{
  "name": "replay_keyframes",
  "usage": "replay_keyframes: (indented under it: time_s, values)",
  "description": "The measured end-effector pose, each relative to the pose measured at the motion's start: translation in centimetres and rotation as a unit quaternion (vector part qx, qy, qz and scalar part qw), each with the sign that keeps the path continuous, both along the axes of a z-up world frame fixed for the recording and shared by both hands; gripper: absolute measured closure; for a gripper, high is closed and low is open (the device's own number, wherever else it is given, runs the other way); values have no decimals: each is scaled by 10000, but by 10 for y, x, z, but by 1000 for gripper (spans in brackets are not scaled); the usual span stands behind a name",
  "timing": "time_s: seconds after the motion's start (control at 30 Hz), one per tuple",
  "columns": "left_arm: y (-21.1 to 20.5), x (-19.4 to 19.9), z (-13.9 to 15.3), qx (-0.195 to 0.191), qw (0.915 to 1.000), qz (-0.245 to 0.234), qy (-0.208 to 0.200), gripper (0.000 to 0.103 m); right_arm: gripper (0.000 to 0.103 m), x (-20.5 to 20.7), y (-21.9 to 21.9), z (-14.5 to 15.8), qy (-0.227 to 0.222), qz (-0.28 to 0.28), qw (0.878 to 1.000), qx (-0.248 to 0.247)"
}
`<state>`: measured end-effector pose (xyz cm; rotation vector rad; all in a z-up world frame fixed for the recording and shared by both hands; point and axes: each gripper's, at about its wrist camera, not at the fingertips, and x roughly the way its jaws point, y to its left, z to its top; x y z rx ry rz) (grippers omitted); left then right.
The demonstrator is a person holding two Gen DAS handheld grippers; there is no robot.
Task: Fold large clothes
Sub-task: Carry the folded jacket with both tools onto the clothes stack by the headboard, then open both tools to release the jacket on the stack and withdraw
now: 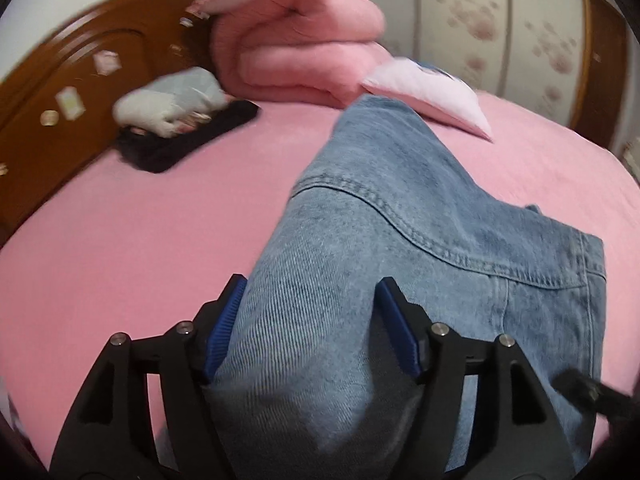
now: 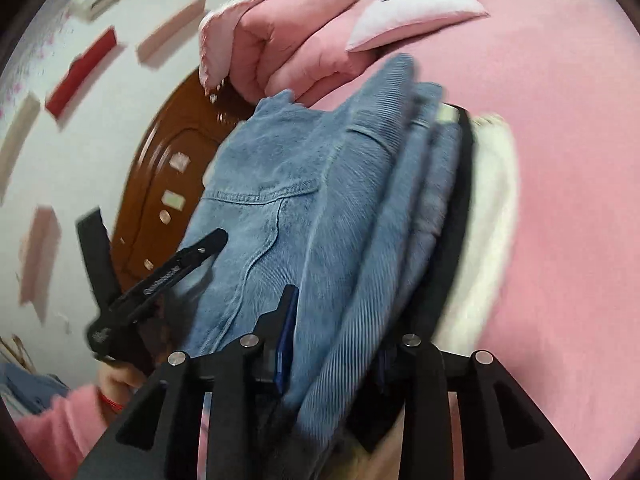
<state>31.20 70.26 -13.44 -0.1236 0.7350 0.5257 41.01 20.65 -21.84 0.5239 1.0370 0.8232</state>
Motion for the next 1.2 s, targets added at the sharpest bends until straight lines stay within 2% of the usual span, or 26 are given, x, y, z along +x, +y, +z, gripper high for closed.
replay_keyframes:
  time_s: [0.13,0.23,0.3,0.37,0.4,0.43,0.5,0.57,0.6,0.67,0.77,0.8,0.83,0.87,0.93,1.0,1.17,1.2]
  values:
    - [-34,-12,4,434,9981,440,-1,38,66,-29,-44,-4,257,-386,9987,197]
    - [-53,-27,8,424,9956,839,-18,38,65,-52,-80,-1,309,-681,9969,231]
    - [-63,-39,9,311,9929,1146,48,38,64,-69,-104,-3,465,-801,9956,103]
    - [-76,-56,11,358,9884,1477,59,36,62,-88,-132,-5,629,-892,9940,117]
    - [-87,-65,12,493,9870,1529,5,36,60,-96,-145,-4,689,-948,9930,116]
    - [-95,-70,13,644,9869,1479,-12,31,59,-105,-159,-4,736,-974,9925,111]
    - [-112,-73,9,1076,9856,1273,300,24,53,-123,-185,-4,817,-1057,9910,15]
    - [-122,-75,6,1434,9817,1156,485,24,52,-140,-211,-2,769,-1041,9916,34]
    - [-126,-76,6,1479,9806,1167,537,24,50,-145,-222,0,667,-1020,9925,42]
    - [-127,-78,9,1329,9827,1169,539,24,48,-147,-232,3,499,-943,9943,-62]
    - [-116,-75,13,851,9884,1081,651,25,48,-139,-240,9,437,-842,9954,-87]
    - [-109,-74,14,733,9891,1093,657,30,48,-134,-236,13,389,-786,9961,-69]
    - [-106,-74,15,734,9888,1115,674,50,48,-131,-237,18,321,-734,9968,-70]
    - [-100,-71,15,778,9882,1049,798,59,48,-127,-236,22,247,-657,9975,-104]
    - [-89,-62,16,692,9898,820,936,67,48,-116,-222,32,130,-495,9986,-150]
    - [-82,-52,18,842,9897,564,1008,72,48,-106,-210,35,48,-380,9992,-74]
    - [-66,-9,16,1595,9800,190,1177,78,48,-81,-164,35,49,-183,9998,74]
    - [-63,0,16,1700,9781,132,1197,86,48,-79,-156,36,43,-118,9999,97]
